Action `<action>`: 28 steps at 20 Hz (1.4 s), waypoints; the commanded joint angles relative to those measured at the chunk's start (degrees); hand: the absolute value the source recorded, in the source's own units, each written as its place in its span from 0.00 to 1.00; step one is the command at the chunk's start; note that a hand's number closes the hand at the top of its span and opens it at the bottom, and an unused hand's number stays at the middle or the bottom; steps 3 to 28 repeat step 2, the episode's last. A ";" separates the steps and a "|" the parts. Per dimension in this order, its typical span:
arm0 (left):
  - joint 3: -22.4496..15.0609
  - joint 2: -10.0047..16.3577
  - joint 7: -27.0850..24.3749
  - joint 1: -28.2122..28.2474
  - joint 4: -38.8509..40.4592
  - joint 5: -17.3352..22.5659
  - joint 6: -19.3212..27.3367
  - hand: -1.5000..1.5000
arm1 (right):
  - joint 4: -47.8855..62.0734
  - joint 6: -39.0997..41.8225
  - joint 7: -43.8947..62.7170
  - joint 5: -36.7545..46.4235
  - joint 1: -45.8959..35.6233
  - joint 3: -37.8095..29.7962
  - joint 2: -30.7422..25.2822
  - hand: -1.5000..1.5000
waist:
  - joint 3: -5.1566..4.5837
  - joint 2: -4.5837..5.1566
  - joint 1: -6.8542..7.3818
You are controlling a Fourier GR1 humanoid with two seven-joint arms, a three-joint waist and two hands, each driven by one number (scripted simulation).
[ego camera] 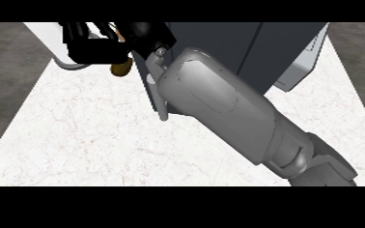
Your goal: Pick up the wine, place it into the cabinet and close the cabinet
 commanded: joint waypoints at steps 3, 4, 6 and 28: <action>0.07 0.13 0.78 -0.93 -0.30 0.60 1.19 1.00 | 9.94 -0.30 0.11 0.16 3.83 -4.15 -6.71 1.00 | 1.46 4.48 -2.46; 0.07 0.13 0.78 -0.93 -0.30 0.60 1.19 1.00 | 9.94 -0.30 0.11 0.16 3.83 -4.15 -6.71 1.00 | 1.46 4.48 -2.46; 0.07 0.13 0.78 -0.93 -0.30 0.60 1.19 1.00 | 9.94 -0.30 0.11 0.16 3.83 -4.15 -6.71 1.00 | 1.46 4.48 -2.46; 0.07 0.13 0.78 -0.93 -0.30 0.60 1.19 1.00 | 9.94 -0.30 0.11 0.16 3.83 -4.15 -6.71 1.00 | 1.46 4.48 -2.46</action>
